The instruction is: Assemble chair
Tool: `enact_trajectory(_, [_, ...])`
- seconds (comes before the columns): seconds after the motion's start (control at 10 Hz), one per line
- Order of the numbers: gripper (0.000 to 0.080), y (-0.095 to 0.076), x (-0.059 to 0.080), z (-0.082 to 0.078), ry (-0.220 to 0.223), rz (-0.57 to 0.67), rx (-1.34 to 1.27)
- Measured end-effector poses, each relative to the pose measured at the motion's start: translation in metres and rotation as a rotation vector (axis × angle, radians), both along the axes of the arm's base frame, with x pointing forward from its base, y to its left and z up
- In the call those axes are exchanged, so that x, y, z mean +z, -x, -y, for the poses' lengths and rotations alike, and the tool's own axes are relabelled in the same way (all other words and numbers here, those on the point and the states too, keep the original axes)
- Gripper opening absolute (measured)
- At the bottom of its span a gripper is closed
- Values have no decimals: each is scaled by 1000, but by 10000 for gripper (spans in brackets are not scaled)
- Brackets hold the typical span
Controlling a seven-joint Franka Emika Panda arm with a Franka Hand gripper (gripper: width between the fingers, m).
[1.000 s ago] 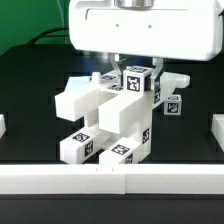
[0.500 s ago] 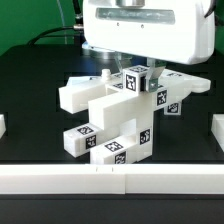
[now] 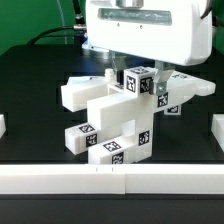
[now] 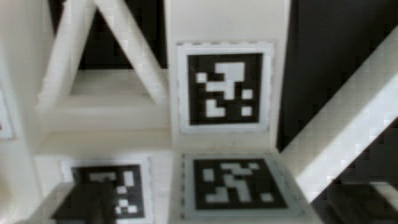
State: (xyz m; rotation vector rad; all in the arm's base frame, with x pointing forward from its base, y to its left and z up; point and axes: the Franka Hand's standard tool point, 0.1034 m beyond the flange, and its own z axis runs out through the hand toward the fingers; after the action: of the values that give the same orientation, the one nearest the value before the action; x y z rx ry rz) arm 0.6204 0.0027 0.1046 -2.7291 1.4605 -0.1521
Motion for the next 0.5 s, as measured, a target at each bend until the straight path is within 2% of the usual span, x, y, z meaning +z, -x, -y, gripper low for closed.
enact_trajectory(0.2, [647, 1, 15, -6, -2, 16, 80])
enact_trajectory(0.3, [649, 9, 22, -13, -4, 22, 148])
enact_trajectory(0.5, [649, 20, 26, -21, 13, 62, 254])
